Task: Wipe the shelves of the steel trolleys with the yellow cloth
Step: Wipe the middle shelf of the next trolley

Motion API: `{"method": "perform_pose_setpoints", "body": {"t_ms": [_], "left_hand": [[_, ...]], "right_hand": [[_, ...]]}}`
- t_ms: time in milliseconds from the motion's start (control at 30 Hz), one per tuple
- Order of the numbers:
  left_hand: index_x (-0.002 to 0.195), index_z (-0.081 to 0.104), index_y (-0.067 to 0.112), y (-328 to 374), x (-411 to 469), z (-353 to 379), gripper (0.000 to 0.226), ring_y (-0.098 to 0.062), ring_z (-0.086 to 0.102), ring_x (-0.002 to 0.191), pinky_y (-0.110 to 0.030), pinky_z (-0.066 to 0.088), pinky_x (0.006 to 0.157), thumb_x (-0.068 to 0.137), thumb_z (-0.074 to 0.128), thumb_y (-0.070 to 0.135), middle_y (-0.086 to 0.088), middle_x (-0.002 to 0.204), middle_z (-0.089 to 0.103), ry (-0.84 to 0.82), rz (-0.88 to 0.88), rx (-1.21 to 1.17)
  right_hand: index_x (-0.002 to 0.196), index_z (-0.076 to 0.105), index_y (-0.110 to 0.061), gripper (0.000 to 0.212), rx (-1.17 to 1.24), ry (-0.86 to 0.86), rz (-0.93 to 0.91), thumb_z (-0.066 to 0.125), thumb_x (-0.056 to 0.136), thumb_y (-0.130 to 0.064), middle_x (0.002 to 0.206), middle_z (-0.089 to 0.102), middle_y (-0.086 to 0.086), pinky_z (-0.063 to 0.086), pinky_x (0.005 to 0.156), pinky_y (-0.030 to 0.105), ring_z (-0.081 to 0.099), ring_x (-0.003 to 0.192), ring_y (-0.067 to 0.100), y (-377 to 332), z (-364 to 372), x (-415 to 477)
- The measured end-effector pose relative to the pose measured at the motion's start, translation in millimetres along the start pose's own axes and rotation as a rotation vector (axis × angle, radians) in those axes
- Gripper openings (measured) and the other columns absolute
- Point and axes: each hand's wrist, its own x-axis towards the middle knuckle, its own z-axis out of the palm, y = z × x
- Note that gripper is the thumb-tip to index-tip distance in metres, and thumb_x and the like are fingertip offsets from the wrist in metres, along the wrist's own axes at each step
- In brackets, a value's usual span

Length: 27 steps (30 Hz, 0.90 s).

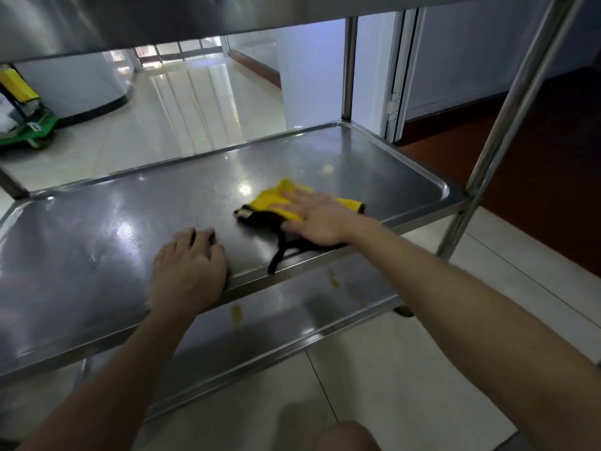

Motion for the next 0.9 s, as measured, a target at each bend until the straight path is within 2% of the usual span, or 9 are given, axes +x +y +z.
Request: {"method": "perform_pose_setpoints", "body": {"t_ms": [200, 333, 433, 533, 667, 733, 800, 867, 900], "left_hand": [[0.155, 0.052, 0.015, 2, -5, 5, 0.071, -0.036, 0.045, 0.146, -0.054, 0.039, 0.119, 0.1, 0.018, 0.045, -0.013, 0.157, 0.05, 0.061, -0.005, -0.076], [0.155, 0.05, 0.016, 7, -5, 6, 0.066, -0.034, 0.043, 0.147, -0.053, 0.037, 0.12, 0.104, 0.019, 0.043, -0.011, 0.158, 0.048, 0.074, -0.01, -0.064], [0.159, 0.043, 0.015, 7, -2, 4, 0.068, -0.032, 0.037, 0.153, -0.05, 0.033, 0.125, 0.102, 0.017, 0.041, -0.011, 0.164, 0.042, 0.05, 0.006, -0.011], [0.163, 0.031, 0.016, 4, 0, 4, 0.069, -0.028, 0.028, 0.158, -0.046, 0.028, 0.129, 0.103, 0.01, 0.041, -0.008, 0.17, 0.033, -0.019, 0.015, 0.066], [0.159, 0.042, 0.014, 13, -2, -4, 0.057, -0.031, 0.035, 0.155, -0.048, 0.029, 0.126, 0.11, 0.022, 0.035, -0.011, 0.165, 0.041, 0.061, -0.085, -0.121], [0.158, 0.041, 0.01, 14, -3, -2, 0.059, -0.033, 0.034, 0.154, -0.046, 0.028, 0.127, 0.11, 0.013, 0.03, -0.014, 0.166, 0.039, 0.064, -0.083, -0.121], [0.141, 0.052, 0.006, 12, -2, 0, 0.054, -0.035, 0.047, 0.14, -0.046, 0.035, 0.119, 0.107, 0.016, 0.029, -0.018, 0.149, 0.053, 0.108, -0.118, -0.178], [0.121, 0.061, 0.002, 15, -4, -2, 0.034, -0.041, 0.057, 0.117, -0.051, 0.042, 0.106, 0.107, 0.04, 0.024, -0.021, 0.12, 0.065, 0.252, -0.155, -0.326], [0.118, 0.063, 0.0, 20, -7, -2, 0.028, -0.043, 0.059, 0.113, -0.053, 0.043, 0.104, 0.106, 0.048, 0.021, -0.023, 0.114, 0.066, 0.324, -0.147, -0.344]], "right_hand": [[0.17, 0.011, -0.041, 0.073, 0.013, 0.082, 0.592, 0.026, 0.105, -0.069, 0.181, -0.001, -0.004, 0.001, 0.132, 0.057, -0.003, 0.166, 0.024, 136, -23, 49], [0.167, 0.008, -0.05, 0.084, 0.035, 0.063, 0.718, 0.023, 0.092, -0.085, 0.18, -0.005, 0.002, -0.008, 0.128, 0.065, -0.009, 0.165, 0.035, 138, -26, 99], [0.168, 0.009, -0.051, 0.084, 0.046, 0.054, 0.635, 0.024, 0.092, -0.085, 0.18, -0.004, 0.001, -0.008, 0.128, 0.065, -0.01, 0.165, 0.035, 101, -26, 131], [0.167, 0.008, -0.051, 0.082, 0.019, -0.003, 0.418, 0.025, 0.094, -0.085, 0.18, -0.004, -0.003, -0.006, 0.129, 0.061, -0.009, 0.166, 0.031, 35, -16, 152], [0.167, 0.011, -0.052, 0.074, -0.013, -0.041, 0.102, 0.03, 0.101, -0.077, 0.18, -0.002, -0.008, -0.004, 0.131, 0.056, -0.009, 0.166, 0.021, -40, 3, 134], [0.167, 0.012, -0.05, 0.069, -0.012, -0.021, -0.019, 0.03, 0.104, -0.072, 0.18, -0.001, -0.01, -0.002, 0.132, 0.054, -0.006, 0.166, 0.018, -53, 12, 99], [0.167, 0.014, -0.05, 0.07, -0.015, -0.001, -0.084, 0.023, 0.102, -0.073, 0.179, 0.001, -0.012, 0.0, 0.133, 0.052, -0.005, 0.166, 0.015, -56, 22, 55], [0.165, 0.014, -0.054, 0.075, -0.008, 0.022, -0.098, 0.015, 0.094, -0.078, 0.179, 0.003, -0.016, 0.0, 0.133, 0.049, -0.003, 0.165, 0.012, -54, 28, 18], [0.165, 0.014, -0.056, 0.074, -0.004, 0.028, -0.09, 0.015, 0.094, -0.078, 0.178, 0.003, -0.017, 0.0, 0.133, 0.048, -0.002, 0.165, 0.01, -52, 29, 7]]}}
